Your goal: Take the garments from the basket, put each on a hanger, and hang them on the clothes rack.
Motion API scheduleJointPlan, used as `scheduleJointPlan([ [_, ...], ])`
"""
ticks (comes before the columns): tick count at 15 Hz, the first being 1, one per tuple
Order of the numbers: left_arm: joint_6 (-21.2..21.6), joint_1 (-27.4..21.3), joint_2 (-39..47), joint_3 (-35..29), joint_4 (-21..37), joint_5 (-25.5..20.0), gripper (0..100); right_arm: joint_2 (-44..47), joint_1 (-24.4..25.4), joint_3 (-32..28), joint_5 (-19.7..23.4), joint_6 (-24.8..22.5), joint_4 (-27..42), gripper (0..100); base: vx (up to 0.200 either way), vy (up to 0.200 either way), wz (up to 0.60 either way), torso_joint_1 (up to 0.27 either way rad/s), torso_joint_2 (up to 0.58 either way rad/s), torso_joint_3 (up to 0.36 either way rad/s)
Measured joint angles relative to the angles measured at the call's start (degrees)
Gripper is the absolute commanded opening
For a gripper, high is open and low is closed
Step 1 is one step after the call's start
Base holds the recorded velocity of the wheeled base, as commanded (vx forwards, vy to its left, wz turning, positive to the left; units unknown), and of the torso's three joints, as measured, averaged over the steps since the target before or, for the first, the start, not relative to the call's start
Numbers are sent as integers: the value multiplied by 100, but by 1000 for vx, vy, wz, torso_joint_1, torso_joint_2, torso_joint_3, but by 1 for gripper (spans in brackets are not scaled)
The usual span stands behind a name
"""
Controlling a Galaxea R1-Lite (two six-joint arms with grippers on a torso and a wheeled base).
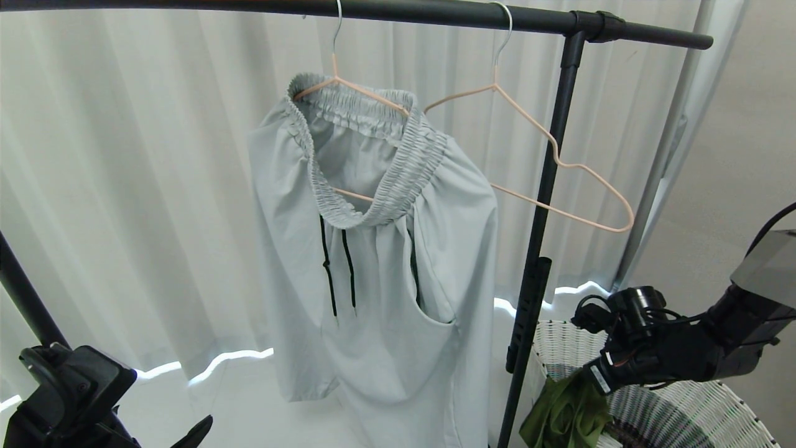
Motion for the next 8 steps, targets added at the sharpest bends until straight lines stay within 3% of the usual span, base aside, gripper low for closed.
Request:
scheduleJointPlan([
  [3, 16, 0, 6, 0, 0, 0, 100, -206, 50, 118, -2, 41, 20, 0, 0, 0, 0, 0, 0, 0],
  [8, 24, 0, 28, 66, 0, 11, 100, -1111, 480, 491, -76, 660, 228, 0, 0, 0, 0, 0, 0, 0],
])
